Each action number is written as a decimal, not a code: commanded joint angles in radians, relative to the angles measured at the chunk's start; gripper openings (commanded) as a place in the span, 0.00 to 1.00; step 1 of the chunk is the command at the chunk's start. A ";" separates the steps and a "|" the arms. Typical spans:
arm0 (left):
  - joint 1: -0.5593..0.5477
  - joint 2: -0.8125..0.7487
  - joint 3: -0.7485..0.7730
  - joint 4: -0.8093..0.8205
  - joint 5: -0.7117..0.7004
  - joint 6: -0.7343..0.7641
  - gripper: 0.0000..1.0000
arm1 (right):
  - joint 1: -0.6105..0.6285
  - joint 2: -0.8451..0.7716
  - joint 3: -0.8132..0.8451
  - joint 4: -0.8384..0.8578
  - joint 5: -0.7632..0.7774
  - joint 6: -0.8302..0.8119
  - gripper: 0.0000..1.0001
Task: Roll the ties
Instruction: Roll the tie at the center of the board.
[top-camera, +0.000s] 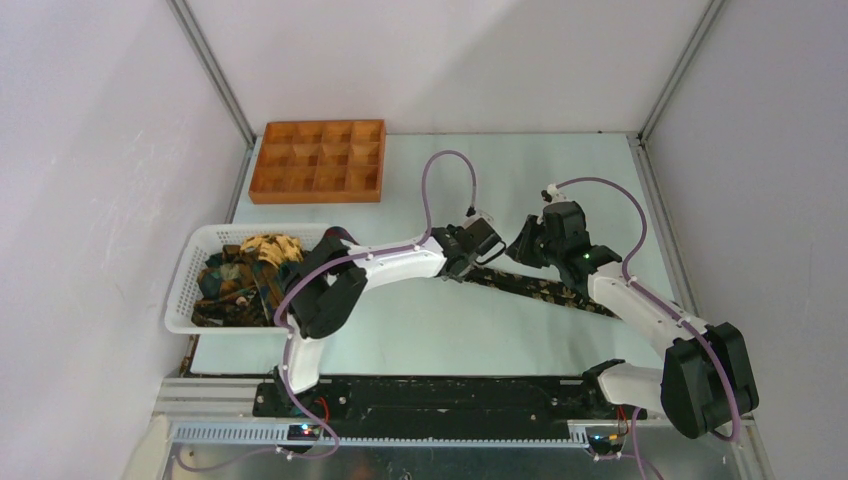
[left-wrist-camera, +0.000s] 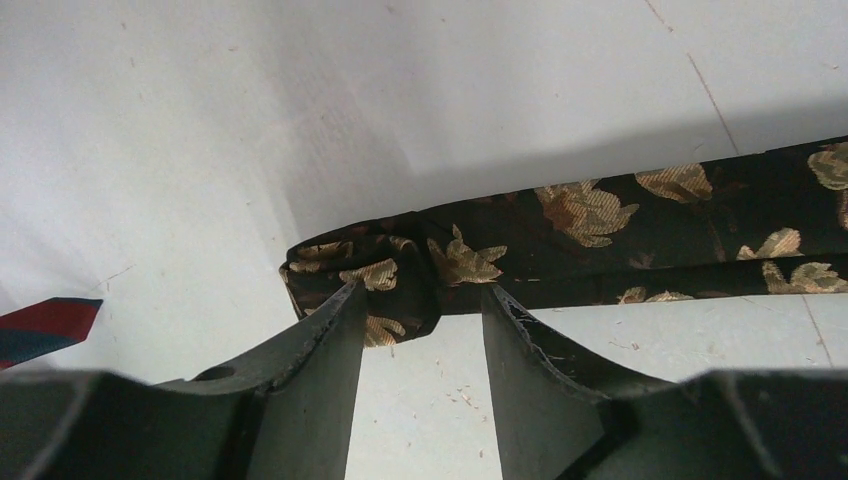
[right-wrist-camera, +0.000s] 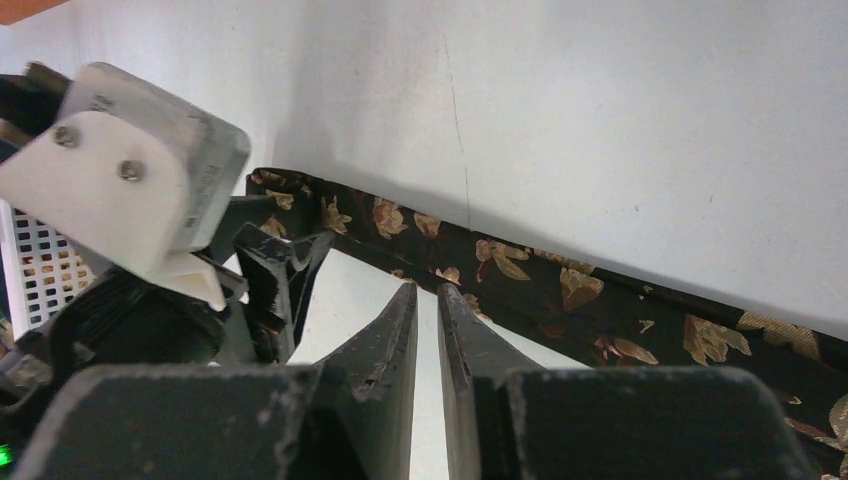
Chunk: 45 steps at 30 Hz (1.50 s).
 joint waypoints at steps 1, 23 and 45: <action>0.008 -0.077 0.020 0.010 0.005 -0.016 0.53 | -0.002 -0.012 0.000 0.033 0.002 0.003 0.16; 0.129 -0.380 -0.134 0.097 0.106 -0.067 0.55 | 0.023 0.012 0.000 0.081 -0.023 0.023 0.16; 0.402 -0.584 -0.615 0.597 0.491 -0.329 0.66 | 0.275 0.441 0.313 0.160 -0.122 0.029 0.16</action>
